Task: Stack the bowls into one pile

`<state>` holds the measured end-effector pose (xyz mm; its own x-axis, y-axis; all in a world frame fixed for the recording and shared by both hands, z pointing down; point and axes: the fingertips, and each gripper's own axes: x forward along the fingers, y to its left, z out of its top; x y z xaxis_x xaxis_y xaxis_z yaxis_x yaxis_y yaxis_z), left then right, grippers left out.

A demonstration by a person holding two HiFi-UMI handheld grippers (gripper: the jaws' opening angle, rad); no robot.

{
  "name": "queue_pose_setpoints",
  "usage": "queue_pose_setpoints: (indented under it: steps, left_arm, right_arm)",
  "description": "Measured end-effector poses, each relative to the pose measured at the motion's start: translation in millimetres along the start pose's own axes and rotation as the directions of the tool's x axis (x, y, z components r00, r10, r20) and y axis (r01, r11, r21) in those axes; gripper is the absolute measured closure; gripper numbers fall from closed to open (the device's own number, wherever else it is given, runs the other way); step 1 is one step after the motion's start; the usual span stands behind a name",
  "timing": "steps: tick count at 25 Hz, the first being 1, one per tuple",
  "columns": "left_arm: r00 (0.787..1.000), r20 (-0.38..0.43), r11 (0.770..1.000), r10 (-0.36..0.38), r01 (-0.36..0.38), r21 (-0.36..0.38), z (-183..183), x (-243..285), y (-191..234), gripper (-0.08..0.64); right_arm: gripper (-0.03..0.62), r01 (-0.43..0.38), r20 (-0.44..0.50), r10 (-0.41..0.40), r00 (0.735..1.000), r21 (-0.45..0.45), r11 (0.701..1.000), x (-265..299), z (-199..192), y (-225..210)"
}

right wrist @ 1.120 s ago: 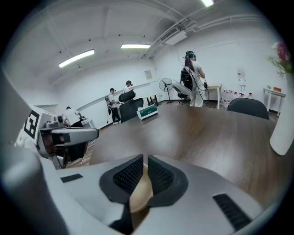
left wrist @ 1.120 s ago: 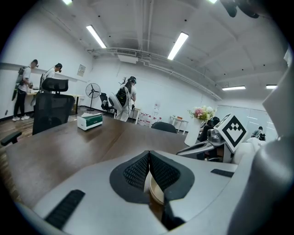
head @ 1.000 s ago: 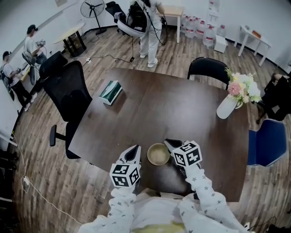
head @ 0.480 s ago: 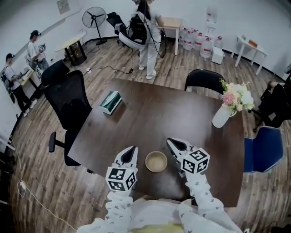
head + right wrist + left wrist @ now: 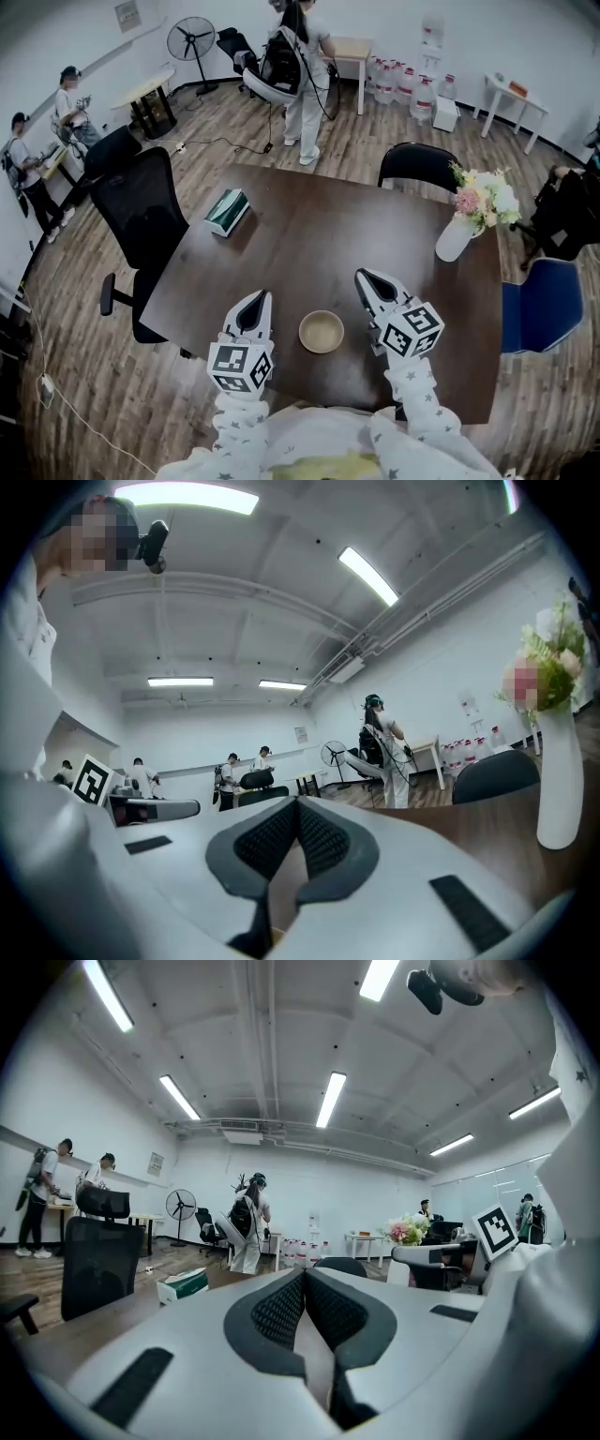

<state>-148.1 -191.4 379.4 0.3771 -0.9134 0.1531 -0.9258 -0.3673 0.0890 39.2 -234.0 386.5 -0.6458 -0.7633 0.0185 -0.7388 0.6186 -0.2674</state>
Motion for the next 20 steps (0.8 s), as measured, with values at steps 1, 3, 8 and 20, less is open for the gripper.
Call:
queue_pose_setpoints:
  steps: [1, 3, 8, 20]
  left_arm:
    - [1.0, 0.007, 1.0, 0.006, -0.006, 0.001, 2.4, -1.0, 2.0, 0.534]
    - [1.0, 0.02, 1.0, 0.017, -0.017, 0.002, 6.7, -3.2, 5.5, 0.534]
    - [0.999, 0.039, 0.999, 0.032, -0.032, 0.004, 11.9, -6.2, 10.9, 0.534]
    - [0.997, 0.041, 0.998, 0.063, -0.063, -0.002, 13.6, -10.9, 20.4, 0.534]
  right_arm:
    - [0.571, 0.01, 0.011, -0.01, 1.0, 0.0, 1.0, -1.0, 3.2, -1.7]
    - [0.571, 0.024, 0.036, -0.024, 0.999, 0.006, 1.0, -3.1, 8.7, -4.9]
    - [0.571, 0.045, 0.075, -0.045, 0.996, -0.006, 0.999, -8.5, 17.0, -8.2]
    - [0.571, 0.062, 0.094, -0.061, 0.994, -0.011, 0.998, -14.7, 21.9, -12.5]
